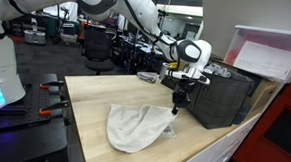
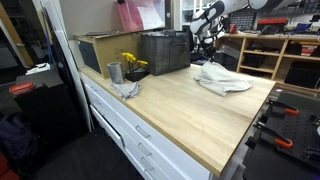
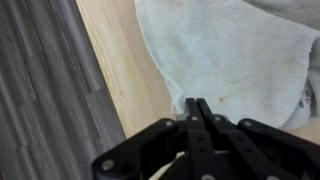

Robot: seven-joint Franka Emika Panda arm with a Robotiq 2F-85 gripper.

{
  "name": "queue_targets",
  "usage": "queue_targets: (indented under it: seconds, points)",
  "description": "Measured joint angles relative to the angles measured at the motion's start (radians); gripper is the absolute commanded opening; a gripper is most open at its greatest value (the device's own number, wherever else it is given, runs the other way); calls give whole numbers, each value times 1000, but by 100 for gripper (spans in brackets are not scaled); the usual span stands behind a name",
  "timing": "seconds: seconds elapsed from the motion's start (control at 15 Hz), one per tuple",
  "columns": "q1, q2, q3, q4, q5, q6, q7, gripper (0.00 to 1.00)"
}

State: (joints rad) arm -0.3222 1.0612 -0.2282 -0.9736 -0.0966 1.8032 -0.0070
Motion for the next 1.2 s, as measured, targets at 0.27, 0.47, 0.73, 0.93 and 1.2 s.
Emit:
queue_targets:
  seconds: [0.27,0.47,0.73,0.93,1.2]
  points:
    - [0,15,-42,16,0,0,147,1]
    - [1,28,-69,26,0,0,260,31]
    - [7,37,-89,31,0,0,396,55]
    - [19,37,-100,31,-1,0,479,77]
    - [34,27,-62,29,28,-4,480,100]
